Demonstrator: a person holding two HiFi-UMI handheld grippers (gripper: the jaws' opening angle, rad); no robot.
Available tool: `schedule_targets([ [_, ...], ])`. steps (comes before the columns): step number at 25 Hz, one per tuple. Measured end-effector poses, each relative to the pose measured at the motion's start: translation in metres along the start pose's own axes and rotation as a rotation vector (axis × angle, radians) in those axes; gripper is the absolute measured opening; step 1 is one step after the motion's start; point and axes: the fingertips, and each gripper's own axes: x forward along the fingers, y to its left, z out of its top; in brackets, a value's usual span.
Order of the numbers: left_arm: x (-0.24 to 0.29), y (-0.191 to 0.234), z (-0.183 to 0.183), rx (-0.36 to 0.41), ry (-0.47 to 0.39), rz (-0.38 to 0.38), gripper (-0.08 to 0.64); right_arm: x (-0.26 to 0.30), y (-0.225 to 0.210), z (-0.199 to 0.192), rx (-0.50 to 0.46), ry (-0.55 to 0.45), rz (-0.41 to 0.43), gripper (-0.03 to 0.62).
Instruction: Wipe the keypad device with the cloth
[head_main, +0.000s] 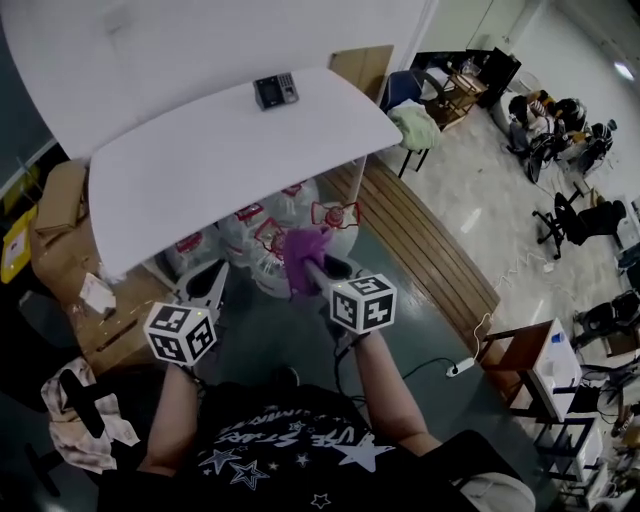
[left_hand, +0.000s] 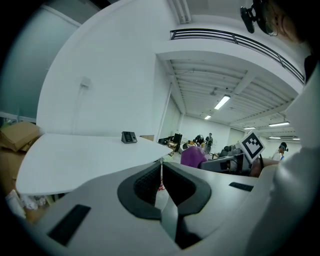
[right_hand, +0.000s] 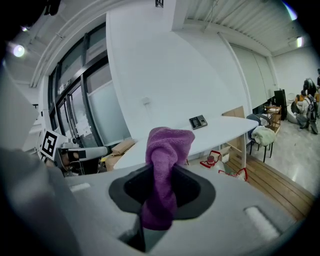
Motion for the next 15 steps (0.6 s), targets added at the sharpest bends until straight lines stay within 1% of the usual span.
schedule_targets([
  [5,0.012,-0.003,-0.003,-0.012,0.007,0.036,0.018,0.001,-0.021,0.002,-0.01,0.014,0.02,0.098],
  [8,0.016,0.004,-0.008,-0.015,0.021,0.047,0.018,0.008,-0.028,0.0,0.003,0.015,0.023,0.098],
  [11,0.024,0.019,-0.007,-0.024,0.018,0.056,0.02,0.019,-0.036,-0.002,0.019,0.021,0.009,0.098],
  [15,0.043,0.033,-0.001,-0.039,0.022,0.041,0.018,0.028,-0.049,0.003,0.023,0.036,-0.02,0.098],
])
